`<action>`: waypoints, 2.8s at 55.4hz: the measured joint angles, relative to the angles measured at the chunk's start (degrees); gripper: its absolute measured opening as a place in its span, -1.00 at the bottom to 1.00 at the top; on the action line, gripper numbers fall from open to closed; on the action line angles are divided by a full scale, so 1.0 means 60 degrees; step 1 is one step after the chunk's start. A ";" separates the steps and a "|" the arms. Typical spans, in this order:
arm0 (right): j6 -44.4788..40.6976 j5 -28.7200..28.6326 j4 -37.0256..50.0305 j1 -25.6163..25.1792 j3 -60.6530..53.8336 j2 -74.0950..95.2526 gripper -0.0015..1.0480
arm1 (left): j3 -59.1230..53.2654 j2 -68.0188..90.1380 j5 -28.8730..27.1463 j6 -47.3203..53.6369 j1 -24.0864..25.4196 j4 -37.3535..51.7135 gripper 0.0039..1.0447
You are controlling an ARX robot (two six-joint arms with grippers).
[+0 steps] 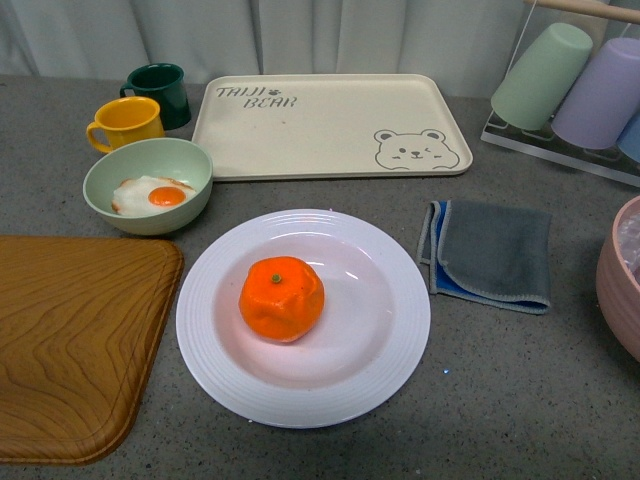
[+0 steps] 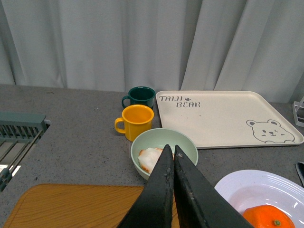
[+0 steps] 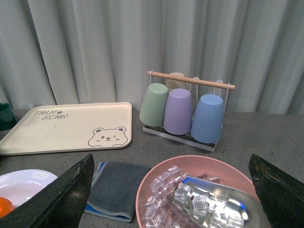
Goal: Place orange and plate with both arms
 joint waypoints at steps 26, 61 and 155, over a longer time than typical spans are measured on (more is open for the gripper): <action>0.0000 0.0000 0.0000 0.0000 0.0000 0.0000 0.82 | -0.0186 -0.3563 0.1180 0.0004 0.1220 -0.3140 -0.93; 0.0000 0.0004 0.0000 0.0000 0.0000 0.0000 0.82 | -0.0189 -0.6379 0.1184 0.0004 0.1224 -0.5858 -0.93; 0.5770 -0.5071 0.0721 0.2830 0.8914 1.9883 0.67 | -0.0186 -0.8510 0.1184 0.0036 0.1224 -0.8051 0.88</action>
